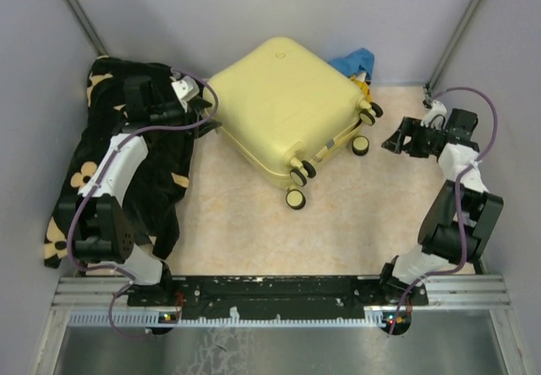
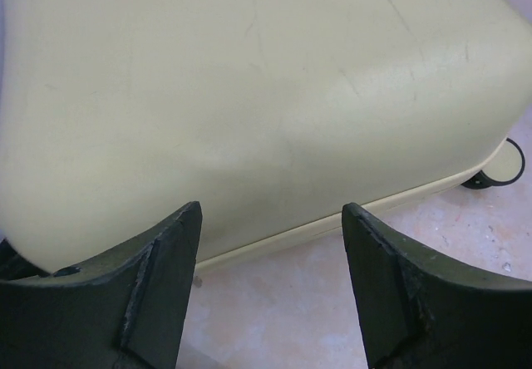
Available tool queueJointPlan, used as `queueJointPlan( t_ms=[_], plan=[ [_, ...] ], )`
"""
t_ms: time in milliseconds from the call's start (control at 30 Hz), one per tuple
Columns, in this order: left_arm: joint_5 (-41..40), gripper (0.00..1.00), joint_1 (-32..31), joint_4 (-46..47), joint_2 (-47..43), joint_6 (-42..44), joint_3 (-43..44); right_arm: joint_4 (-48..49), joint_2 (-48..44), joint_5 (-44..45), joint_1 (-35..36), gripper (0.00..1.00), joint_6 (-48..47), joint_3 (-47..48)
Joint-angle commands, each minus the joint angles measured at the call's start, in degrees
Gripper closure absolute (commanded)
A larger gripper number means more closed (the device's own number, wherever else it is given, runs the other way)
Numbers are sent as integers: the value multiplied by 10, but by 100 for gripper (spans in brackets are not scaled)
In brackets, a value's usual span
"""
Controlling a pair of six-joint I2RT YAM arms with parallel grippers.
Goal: Pack the luggage
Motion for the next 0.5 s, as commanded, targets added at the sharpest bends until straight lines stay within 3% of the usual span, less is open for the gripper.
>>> queueJointPlan(
  t_ms=[0,100,200,467],
  plan=[
    [-14,26,-36,-16,-2,31,-3,-27,-16,0,29,12,-85,65],
    [-28,26,-50,-6,-8,23,-7,-37,-17,57,57,1,-142,97],
    [-38,26,-53,18,-16,3,-16,-95,25,107,93,1,-218,163],
    [-56,25,-58,41,-41,-21,-38,-157,161,146,136,2,-233,326]
  ],
)
